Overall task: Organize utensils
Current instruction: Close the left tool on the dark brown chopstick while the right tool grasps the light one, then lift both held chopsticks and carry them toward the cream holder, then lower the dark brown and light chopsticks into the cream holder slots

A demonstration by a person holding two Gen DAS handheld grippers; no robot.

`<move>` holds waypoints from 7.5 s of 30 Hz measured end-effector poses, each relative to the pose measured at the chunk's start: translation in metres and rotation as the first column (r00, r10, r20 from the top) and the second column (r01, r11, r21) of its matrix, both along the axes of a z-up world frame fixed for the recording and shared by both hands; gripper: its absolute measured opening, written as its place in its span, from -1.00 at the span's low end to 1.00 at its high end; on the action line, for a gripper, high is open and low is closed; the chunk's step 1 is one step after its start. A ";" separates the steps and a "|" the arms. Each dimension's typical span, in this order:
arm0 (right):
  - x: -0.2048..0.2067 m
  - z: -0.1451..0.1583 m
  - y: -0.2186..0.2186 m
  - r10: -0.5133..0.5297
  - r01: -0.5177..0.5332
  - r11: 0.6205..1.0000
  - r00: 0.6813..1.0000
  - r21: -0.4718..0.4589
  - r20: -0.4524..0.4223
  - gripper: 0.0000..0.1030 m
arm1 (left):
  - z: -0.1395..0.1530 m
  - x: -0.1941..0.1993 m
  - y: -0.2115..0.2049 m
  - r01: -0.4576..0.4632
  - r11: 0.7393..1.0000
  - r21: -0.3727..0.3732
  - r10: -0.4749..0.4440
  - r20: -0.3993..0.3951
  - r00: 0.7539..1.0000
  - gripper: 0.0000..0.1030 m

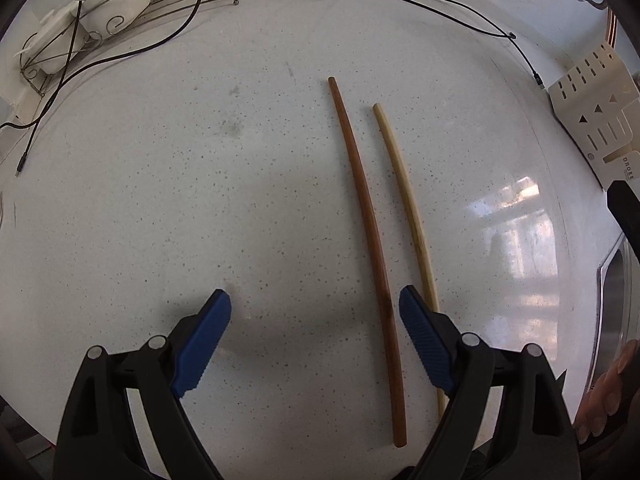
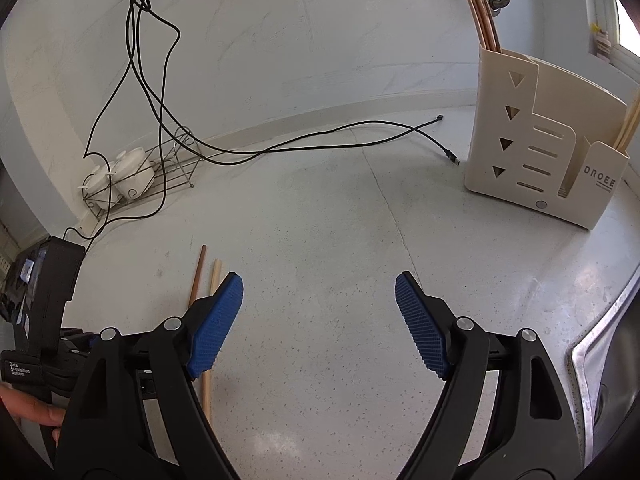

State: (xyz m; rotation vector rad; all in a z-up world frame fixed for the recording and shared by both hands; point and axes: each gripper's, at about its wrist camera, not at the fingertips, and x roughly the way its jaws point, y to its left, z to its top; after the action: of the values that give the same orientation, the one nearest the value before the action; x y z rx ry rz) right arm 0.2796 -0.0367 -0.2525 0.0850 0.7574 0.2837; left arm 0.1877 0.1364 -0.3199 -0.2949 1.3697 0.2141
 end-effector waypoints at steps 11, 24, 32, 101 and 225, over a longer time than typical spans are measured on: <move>0.017 -0.003 0.012 0.009 -0.011 0.999 0.998 -0.038 -0.062 0.50 | -0.006 0.005 -0.008 0.023 0.997 0.073 -0.020 -0.037 0.999 0.67; 0.062 -0.026 0.071 0.141 -0.182 0.976 0.946 -0.120 -0.291 0.33 | -0.002 -0.006 0.010 0.033 0.997 0.073 -0.031 -0.038 0.999 0.35; 0.072 -0.045 0.121 0.212 -0.308 0.936 0.878 -0.170 -0.428 0.16 | 0.001 -0.007 0.014 0.024 0.996 0.080 -0.022 -0.025 0.999 0.07; 0.088 -0.062 0.131 0.222 -0.377 0.914 0.774 -0.150 -0.593 -0.89 | 0.007 0.017 0.025 0.105 0.993 0.056 -0.098 -0.107 0.989 -0.87; 0.119 0.163 -0.287 -0.441 0.446 0.886 0.733 0.124 0.517 -0.89 | 0.214 0.247 -0.244 0.529 0.831 0.170 -0.371 0.878 0.301 -0.87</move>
State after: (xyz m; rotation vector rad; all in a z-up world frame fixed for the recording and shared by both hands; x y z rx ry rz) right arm 0.3982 -0.3236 -0.0892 0.1691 0.1600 -0.1617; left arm 0.4347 -0.1074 -0.1060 -0.0835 0.3155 -0.5121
